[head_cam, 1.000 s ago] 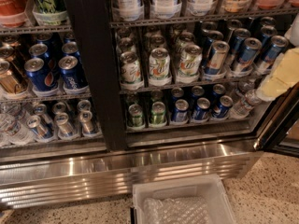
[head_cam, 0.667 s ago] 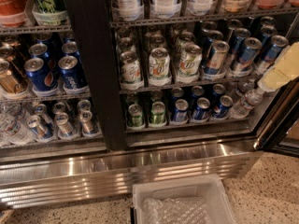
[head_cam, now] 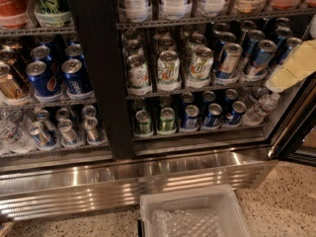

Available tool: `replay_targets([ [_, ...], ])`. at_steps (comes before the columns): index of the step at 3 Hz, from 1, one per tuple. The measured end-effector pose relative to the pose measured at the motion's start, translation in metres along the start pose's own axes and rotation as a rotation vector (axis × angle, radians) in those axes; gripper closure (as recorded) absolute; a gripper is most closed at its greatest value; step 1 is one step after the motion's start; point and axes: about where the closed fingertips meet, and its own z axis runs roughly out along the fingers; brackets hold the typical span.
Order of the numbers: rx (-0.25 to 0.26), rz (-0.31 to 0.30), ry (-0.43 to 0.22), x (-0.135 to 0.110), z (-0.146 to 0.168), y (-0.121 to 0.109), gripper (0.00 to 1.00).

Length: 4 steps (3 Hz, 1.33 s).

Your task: Pick coke can from top shelf of fridge

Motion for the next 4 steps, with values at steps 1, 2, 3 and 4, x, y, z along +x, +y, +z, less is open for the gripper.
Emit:
replay_targets([
  [1,0.088,0.133,-0.078,-0.011,-0.011,-0.026,0.0],
  [2,0.19,0.299,-0.199,-0.03,-0.023,-0.06,0.0],
  [3,0.202,0.342,-0.233,-0.036,-0.026,-0.064,0.0],
  [4,0.203,0.342,-0.233,-0.036,-0.026,-0.064,0.0],
])
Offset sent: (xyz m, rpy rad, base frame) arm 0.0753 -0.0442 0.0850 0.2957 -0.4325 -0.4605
